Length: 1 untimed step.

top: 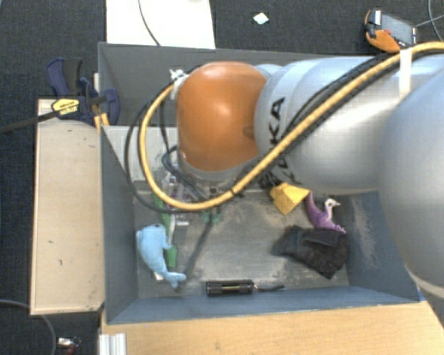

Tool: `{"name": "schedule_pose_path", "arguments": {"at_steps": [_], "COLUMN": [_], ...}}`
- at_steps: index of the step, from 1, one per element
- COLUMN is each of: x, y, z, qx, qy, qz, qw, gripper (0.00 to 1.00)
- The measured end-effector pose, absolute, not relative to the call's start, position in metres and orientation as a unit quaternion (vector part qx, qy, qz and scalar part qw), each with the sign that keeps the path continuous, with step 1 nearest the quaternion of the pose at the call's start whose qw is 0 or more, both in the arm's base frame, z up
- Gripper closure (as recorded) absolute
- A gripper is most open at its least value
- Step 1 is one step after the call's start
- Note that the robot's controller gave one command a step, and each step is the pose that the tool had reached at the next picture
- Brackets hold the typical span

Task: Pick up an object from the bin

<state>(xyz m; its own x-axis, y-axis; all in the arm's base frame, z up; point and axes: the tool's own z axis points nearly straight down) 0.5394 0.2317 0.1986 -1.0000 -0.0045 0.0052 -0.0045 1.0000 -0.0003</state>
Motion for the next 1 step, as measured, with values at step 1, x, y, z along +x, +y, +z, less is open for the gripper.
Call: {"name": "schedule_pose_path", "arguments": {"at_steps": [1], "x": [0.5415], "y": [0.2302], "z": [0.2033], "qx": [-0.001], "qy": [-1.000], "qz": [-0.001], "qw": [-0.001], "gripper": [0.00]}}
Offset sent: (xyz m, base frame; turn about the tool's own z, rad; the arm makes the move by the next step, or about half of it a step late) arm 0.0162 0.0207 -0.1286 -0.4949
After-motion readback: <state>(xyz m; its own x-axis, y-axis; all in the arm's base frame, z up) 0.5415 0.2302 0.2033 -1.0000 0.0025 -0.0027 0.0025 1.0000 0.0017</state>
